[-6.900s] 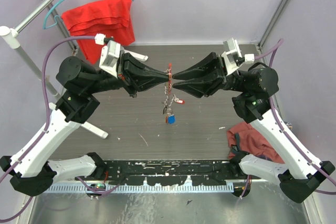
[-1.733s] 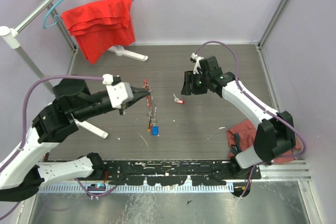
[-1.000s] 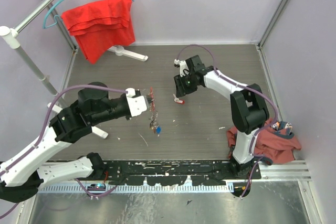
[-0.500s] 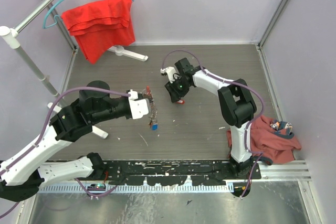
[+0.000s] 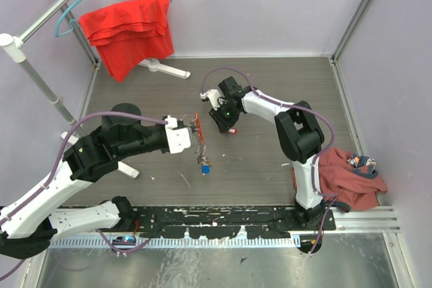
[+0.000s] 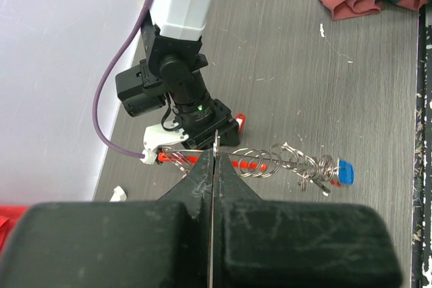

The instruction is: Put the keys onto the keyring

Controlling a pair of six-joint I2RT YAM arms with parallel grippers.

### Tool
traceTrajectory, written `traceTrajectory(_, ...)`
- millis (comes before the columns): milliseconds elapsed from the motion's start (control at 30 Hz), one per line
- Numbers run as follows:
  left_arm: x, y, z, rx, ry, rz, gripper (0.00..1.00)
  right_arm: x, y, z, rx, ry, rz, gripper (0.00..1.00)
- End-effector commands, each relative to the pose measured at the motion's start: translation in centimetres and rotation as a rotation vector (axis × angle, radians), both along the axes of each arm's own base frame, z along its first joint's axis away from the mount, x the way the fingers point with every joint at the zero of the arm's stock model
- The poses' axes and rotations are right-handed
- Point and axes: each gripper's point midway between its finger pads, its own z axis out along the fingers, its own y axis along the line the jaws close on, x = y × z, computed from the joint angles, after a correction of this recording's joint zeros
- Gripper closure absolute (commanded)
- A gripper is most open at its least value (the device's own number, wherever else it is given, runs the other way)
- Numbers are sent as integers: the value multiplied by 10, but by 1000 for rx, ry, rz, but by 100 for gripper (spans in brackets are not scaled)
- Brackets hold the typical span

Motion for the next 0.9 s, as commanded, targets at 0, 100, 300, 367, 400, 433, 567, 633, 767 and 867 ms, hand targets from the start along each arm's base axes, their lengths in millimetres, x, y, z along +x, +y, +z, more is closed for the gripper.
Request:
traceTrajectory(0,-4,-1,27,-55,-43,-23,100,13,2,14,-14,-65,5,65)
traceTrajectory(100,-4,-2,27,-55,-43,-28,100,13,2,14,-15,-64,9,68)
traceTrajectory(300,-2,-4,26,-53,-43,-27,100,10,0,16,-18,-64,18,73)
traceTrajectory(367,-2,-5,26,-53,-44,-28,100,11,0,17,-17,-67,18,74)
traceTrajectory(400,-2,-5,26,-53,-44,-27,100,11,0,18,-16,-69,18,74)
traceTrajectory(433,-2,-5,26,-53,-45,-28,100,11,0,19,-15,-71,18,72)
traceTrajectory(567,-1,-5,25,-51,-44,-28,100,11,0,22,-15,-79,19,72)
traceTrajectory(633,-2,-6,24,-51,-42,-29,100,11,-1,22,-16,-78,20,75)
traceTrajectory(767,-1,-6,24,-52,-42,-27,100,10,0,24,-12,-75,22,82)
traceTrajectory(867,-1,-6,23,-50,-43,-27,100,10,1,27,-3,-77,24,88)
